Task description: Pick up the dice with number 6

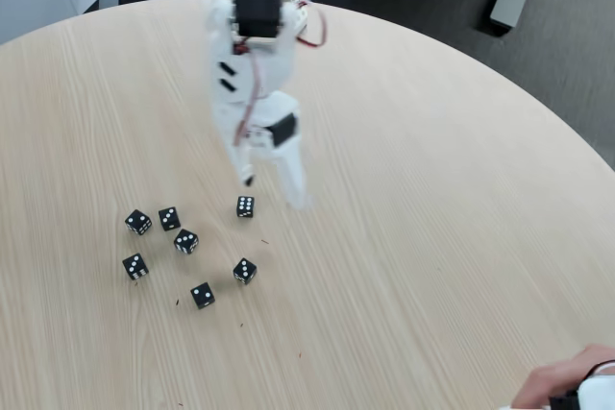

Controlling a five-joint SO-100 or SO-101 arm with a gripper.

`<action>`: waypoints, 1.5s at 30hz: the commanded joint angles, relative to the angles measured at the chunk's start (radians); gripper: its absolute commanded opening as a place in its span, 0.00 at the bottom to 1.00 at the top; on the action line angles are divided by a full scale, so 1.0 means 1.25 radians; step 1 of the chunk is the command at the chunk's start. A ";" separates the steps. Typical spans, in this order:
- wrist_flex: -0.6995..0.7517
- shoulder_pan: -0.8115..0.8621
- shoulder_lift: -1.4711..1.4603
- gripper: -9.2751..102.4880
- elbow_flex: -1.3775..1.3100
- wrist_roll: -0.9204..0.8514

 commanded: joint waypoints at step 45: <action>-0.058 0.042 -0.123 0.35 -0.027 -0.139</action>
